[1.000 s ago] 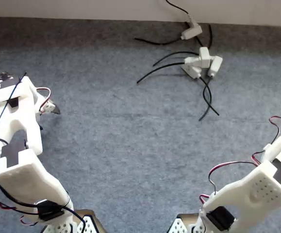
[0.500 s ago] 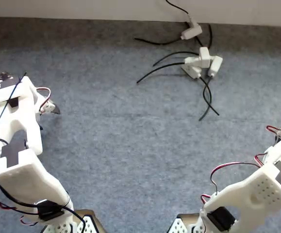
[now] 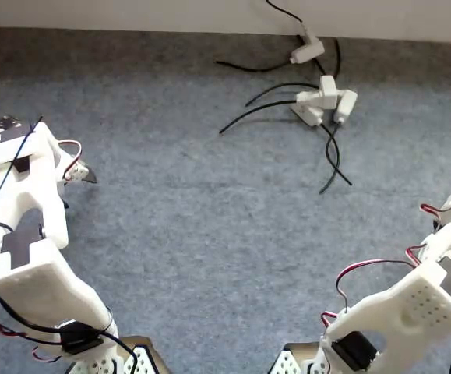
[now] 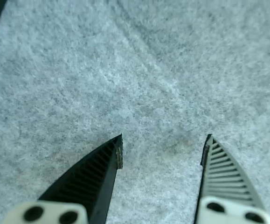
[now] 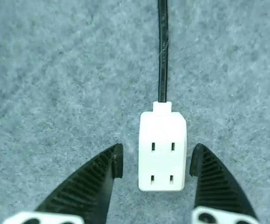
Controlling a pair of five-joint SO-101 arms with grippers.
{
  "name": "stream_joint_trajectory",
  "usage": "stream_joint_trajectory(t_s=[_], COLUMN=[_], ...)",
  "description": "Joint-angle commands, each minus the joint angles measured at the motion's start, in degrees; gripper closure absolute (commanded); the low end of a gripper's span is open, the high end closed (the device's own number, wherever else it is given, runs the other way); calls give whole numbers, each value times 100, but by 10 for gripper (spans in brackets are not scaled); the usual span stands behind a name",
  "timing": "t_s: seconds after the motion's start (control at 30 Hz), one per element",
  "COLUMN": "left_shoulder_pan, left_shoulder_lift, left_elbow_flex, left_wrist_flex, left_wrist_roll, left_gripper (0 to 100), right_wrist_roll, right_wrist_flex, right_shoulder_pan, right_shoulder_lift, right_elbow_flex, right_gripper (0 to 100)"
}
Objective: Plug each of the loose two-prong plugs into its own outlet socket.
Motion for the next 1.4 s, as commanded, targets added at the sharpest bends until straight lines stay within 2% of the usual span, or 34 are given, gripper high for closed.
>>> stream_joint_trajectory(t_s=[0.0, 0.17, 0.77, 0.83, 1.0, 1.2, 1.37], left_shoulder_pan=[84, 84, 57, 57, 57, 57, 66], left_shoulder_lift=[-57, -57, -57, -57, -57, -57, -57], left_elbow_flex=[-22, -22, -22, -22, -22, -22, -22], left_wrist_flex=[-53, -53, -53, -53, -53, -53, -53], left_wrist_roll=[44, 44, 44, 44, 44, 44, 44], left_gripper=[723, 723, 723, 723, 723, 723, 723], right_wrist_roll=[-9, 352, 396, 396, 598, 703, 554], right_wrist_flex=[-224, -163, -215, -180, -163, 233, 910], right_shoulder_pan=[145, 259, 163, 136, 110, 101, -505], right_shoulder_lift=[-330, -312, 453, 312, -198, -699, -1226], right_elbow_flex=[-13, 4, 101, 101, 110, 119, 163], right_gripper=[769, 769, 772, 790, 940, 942, 942])
